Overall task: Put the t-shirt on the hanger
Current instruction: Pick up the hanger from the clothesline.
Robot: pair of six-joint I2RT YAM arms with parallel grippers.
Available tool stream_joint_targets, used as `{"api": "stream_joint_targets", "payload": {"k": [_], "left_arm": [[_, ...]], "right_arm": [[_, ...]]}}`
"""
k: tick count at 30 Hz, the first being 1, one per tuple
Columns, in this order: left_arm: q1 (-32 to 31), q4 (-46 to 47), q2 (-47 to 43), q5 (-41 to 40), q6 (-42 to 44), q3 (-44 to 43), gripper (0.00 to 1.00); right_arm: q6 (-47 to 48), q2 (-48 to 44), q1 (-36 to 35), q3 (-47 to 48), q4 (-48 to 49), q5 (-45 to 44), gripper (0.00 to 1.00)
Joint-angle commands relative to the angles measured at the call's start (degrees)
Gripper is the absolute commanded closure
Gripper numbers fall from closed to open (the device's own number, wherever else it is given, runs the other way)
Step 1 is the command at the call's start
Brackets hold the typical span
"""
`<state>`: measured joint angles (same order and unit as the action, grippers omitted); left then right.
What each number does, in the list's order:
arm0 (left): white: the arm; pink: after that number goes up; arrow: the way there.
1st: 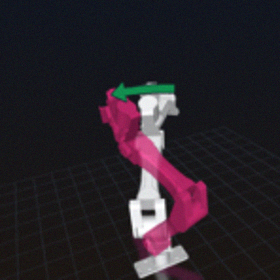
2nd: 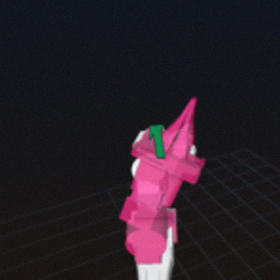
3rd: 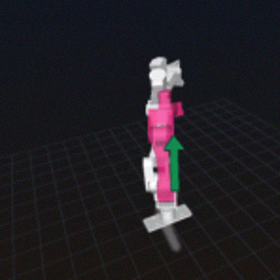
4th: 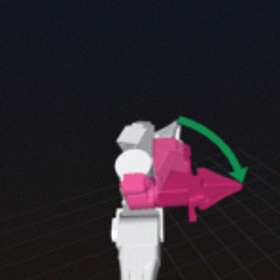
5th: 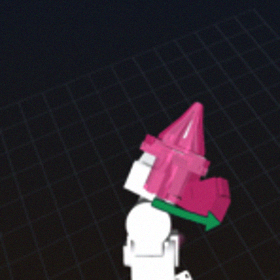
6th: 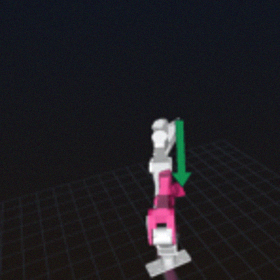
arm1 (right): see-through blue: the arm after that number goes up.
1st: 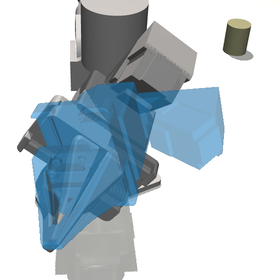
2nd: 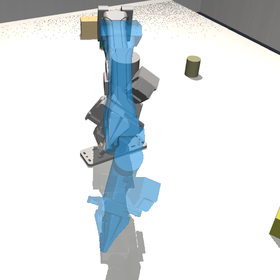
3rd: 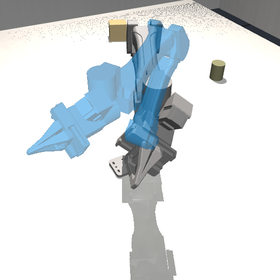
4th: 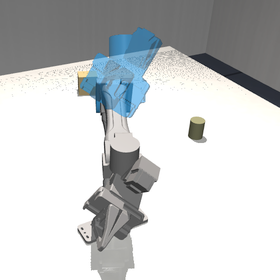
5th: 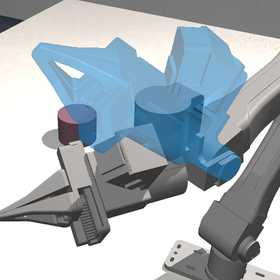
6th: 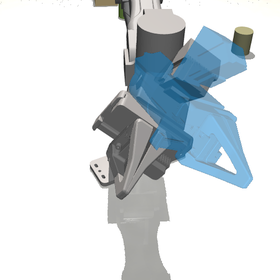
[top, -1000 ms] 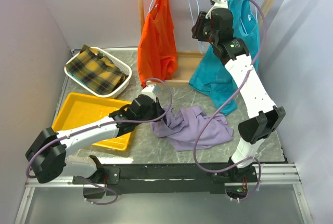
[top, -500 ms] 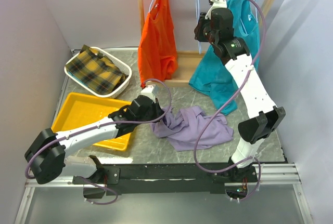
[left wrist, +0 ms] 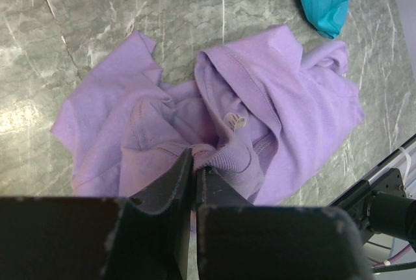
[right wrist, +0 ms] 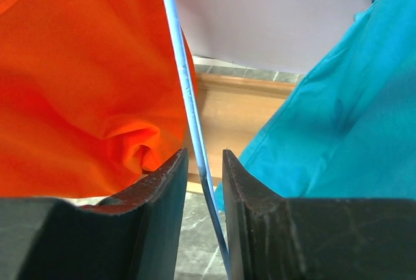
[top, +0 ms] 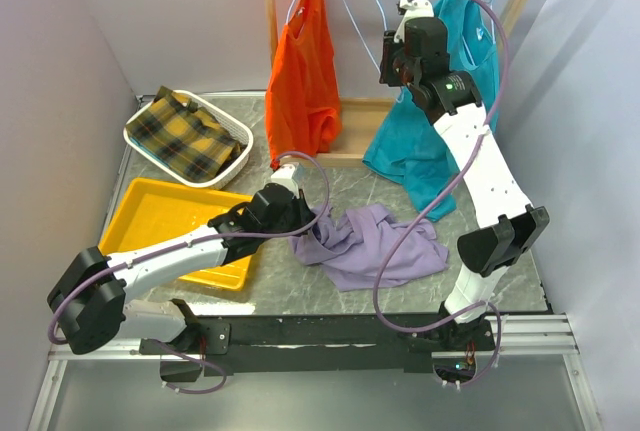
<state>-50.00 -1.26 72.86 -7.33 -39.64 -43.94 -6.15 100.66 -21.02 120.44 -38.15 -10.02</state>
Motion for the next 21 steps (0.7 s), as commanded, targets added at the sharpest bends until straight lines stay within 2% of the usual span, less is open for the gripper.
{"api": "stream_joint_targets", "payload": {"k": [1,14,21], "left_arm": [[0.2,1.4,-0.8,0.0,1.2,-1.1,0.92],[0.2,1.4,-1.1,-0.6,1.4,-1.1,0.92],[0.2,1.4,-1.2,-0.6,1.2,-0.8,0.93]], "right_arm": [[3.5,1.3,-0.3,3.6,0.4,0.7,0.67],[4.6,3.1,-0.2,5.1,-0.4,3.6,0.72],[4.8,3.9,-0.1,5.8,-1.1,1.5,0.74]]}}
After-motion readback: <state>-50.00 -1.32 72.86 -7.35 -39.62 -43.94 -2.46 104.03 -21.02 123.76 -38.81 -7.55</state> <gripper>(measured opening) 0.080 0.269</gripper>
